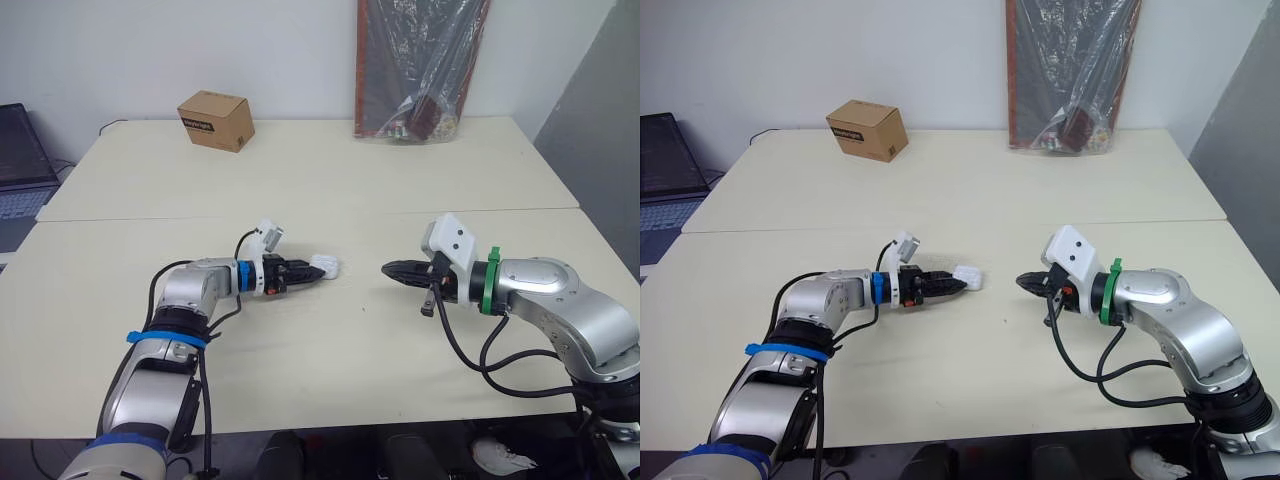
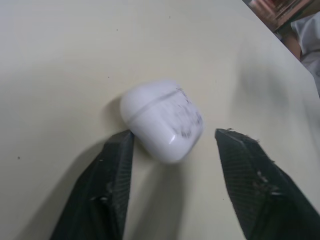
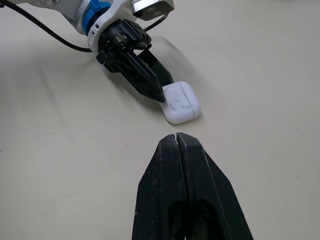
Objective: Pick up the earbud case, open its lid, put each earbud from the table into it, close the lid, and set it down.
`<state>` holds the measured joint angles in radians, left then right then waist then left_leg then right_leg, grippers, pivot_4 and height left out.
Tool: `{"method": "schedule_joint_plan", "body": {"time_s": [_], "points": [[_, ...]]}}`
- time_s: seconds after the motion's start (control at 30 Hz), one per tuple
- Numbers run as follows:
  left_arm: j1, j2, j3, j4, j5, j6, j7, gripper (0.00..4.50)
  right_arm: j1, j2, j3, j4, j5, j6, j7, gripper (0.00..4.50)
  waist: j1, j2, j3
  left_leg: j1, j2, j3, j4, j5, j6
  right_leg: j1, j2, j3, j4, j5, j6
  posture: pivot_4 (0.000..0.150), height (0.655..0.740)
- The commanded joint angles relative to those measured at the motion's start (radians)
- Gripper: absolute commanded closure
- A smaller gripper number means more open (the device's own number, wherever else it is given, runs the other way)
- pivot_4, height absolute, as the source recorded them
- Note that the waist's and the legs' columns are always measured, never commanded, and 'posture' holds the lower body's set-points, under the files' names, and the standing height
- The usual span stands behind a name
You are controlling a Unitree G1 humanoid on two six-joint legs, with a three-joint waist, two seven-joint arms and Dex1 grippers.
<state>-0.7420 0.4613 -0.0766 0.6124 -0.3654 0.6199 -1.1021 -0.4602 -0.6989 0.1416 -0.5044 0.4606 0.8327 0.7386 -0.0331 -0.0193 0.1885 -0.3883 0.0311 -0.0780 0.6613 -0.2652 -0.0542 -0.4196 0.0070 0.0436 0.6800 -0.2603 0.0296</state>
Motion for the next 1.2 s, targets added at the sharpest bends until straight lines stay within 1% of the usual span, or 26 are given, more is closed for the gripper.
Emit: {"method": "schedule_joint_plan", "body": {"time_s": [0.03,0.07,0.23,0.33,0.43,0.6,0.7,0.83,0.9,0.97,1.07,1.2], "points": [[0.028,0.048,0.002,-0.003,0.06,-0.029,0.038,0.65,-0.017,-0.001,-0.007,-0.025,-0.002,-0.009,0.002,4.5,-0.001,0.0,0.0,0.0,0.0,0.0,0.0,0.0,0.0,0.0,0.0,0.0,0.0,0.0,0.0,0.15,0.74],[0.04,0.061,0.003,-0.018,0.068,-0.045,0.036,0.41,-0.017,-0.001,-0.007,-0.026,-0.002,-0.009,0.002,4.5,-0.003,0.0,0.0,0.001,0.0,0.0,0.0,0.0,0.0,0.0,0.0,0.0,0.0,0.0,0.0,0.15,0.74],[0.12,0.148,0.029,-0.096,0.106,-0.151,0.047,0.41,-0.009,0.011,-0.006,-0.034,-0.004,-0.008,-0.007,4.5,-0.022,0.0,0.0,0.003,0.0,0.001,-0.002,0.0,0.0,0.0,0.0,0.002,0.0,0.0,0.0,0.15,0.74],[0.201,0.187,0.092,-0.195,0.081,-0.183,0.083,0.41,0.016,0.027,-0.023,-0.046,0.001,-0.008,-0.026,4.5,-0.028,0.0,0.0,0.003,0.001,0.001,-0.002,0.0,0.0,0.0,0.001,0.003,0.0,0.0,-0.001,0.15,0.74],[0.299,0.193,0.169,-0.316,0.069,-0.22,0.169,0.41,0.057,0.067,-0.055,-0.08,0.016,-0.016,-0.068,4.5,-0.024,0.0,0.0,0.002,0.001,0.001,-0.003,0.0,0.0,-0.001,0.0,0.002,0.0,0.0,-0.001,0.15,0.74],[0.455,0.165,0.262,-0.506,0.063,-0.237,0.31,0.41,0.154,0.117,-0.065,-0.139,-0.013,-0.054,-0.134,4.5,-0.013,0.0,0.0,-0.001,0.0,0.001,-0.003,0.0,0.0,-0.001,-0.002,0.001,-0.001,-0.001,0.0,0.15,0.74],[0.526,0.147,0.302,-0.604,0.062,-0.212,0.392,0.41,0.227,0.115,-0.058,-0.154,-0.049,-0.102,-0.151,4.5,0.002,0.0,0.0,-0.002,-0.001,0.001,-0.002,0.0,0.0,-0.001,-0.004,0.001,-0.002,-0.001,0.0,0.15,0.74],[0.633,0.136,0.346,-0.725,0.083,-0.205,0.486,0.41,0.354,0.108,-0.06,-0.189,-0.087,-0.171,-0.166,4.5,0.004,0.0,0.0,-0.002,-0.001,0.001,-0.002,0.0,0.0,-0.001,-0.004,0.001,-0.002,-0.001,0.0,0.15,0.74],[0.692,0.128,0.368,-0.768,0.082,-0.262,0.491,0.41,0.434,0.11,-0.059,-0.209,-0.104,-0.209,-0.171,4.5,0.003,0.0,0.0,-0.002,-0.001,0.001,-0.002,0.0,0.0,-0.001,-0.004,0.0,-0.002,-0.001,0.0,0.15,0.74],[0.734,0.126,0.383,-0.798,0.074,-0.272,0.496,0.41,0.482,0.123,-0.059,-0.216,-0.116,-0.244,-0.181,4.5,0.003,0.0,0.0,-0.001,-0.001,0.001,-0.002,0.0,0.0,-0.001,-0.004,0.0,-0.002,-0.001,0.0,0.15,0.74],[0.79,0.113,0.407,-0.847,0.041,-0.256,0.502,0.41,0.522,0.125,-0.053,-0.223,-0.123,-0.258,-0.183,4.5,0.003,-0.001,0.0,-0.001,-0.001,0.001,-0.001,0.0,-0.001,-0.001,-0.004,0.001,-0.002,-0.001,0.001,0.15,0.74],[0.855,0.095,0.422,-0.874,0.02,-0.298,0.486,0.41,0.544,0.127,-0.06,-0.227,-0.118,-0.258,-0.179,4.5,0.003,-0.001,0.0,0.003,-0.001,0.003,-0.001,0.0,-0.001,0.001,-0.004,0.002,-0.002,-0.002,0.0,0.15,0.74]]}}
